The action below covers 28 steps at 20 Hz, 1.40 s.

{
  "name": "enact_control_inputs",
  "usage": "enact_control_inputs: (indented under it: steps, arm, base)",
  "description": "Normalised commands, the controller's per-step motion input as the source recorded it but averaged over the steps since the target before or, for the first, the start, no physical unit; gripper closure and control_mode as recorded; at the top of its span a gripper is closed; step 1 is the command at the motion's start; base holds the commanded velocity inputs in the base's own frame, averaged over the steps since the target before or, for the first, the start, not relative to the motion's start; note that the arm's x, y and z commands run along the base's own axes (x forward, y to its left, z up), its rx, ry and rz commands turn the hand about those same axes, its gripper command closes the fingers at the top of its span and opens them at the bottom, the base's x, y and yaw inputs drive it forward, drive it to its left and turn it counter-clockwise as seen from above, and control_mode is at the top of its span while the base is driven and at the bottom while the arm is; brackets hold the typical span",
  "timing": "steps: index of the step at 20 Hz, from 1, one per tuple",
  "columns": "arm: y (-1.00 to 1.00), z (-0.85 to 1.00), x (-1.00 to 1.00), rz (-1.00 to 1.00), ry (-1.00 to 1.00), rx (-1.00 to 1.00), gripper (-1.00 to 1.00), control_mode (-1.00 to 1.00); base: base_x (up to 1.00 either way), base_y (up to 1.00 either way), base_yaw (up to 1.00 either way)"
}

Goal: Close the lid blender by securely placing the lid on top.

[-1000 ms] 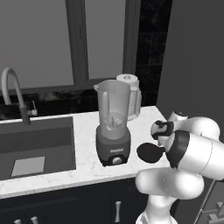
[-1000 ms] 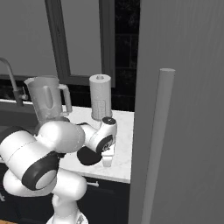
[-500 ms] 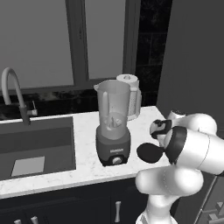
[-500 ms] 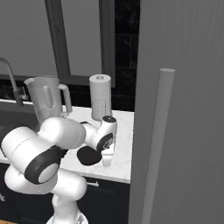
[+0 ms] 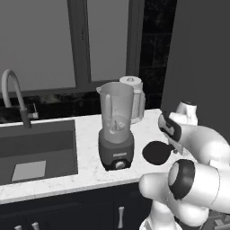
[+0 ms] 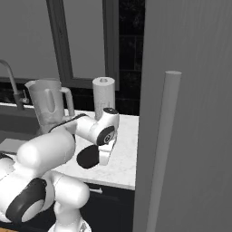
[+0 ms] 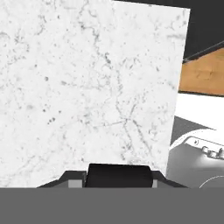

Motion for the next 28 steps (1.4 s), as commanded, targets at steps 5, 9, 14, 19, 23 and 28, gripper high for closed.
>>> enact_control_inputs:
  steps: [5, 9, 14, 19, 23, 28]
  arm:
    - [0.02, 1.0, -0.33, -0.11, -0.02, 0.0, 1.0, -1.0]
    - [0.08, 1.0, -0.28, -0.14, 0.0, 0.0, 1.0, -1.0]
    - [0.01, 1.0, -0.54, -0.11, 0.0, 0.0, 1.0, -1.0]
    - [0.0, 1.0, -0.62, -0.04, 0.0, 0.0, 1.0, -1.0]
    - [0.0, 1.0, -0.46, -0.02, 0.0, 0.0, 1.0, -1.0]
    - [0.07, 1.0, -0.28, 0.0, 0.02, 0.01, 1.0, -1.0]
  base:
    - [0.0, 0.0, 0.0]
    - [0.0, 0.0, 0.0]
    - [0.0, 0.0, 0.0]
    - [0.0, 0.0, 0.0]
    - [0.0, 0.0, 0.0]
    - [0.0, 0.0, 0.0]
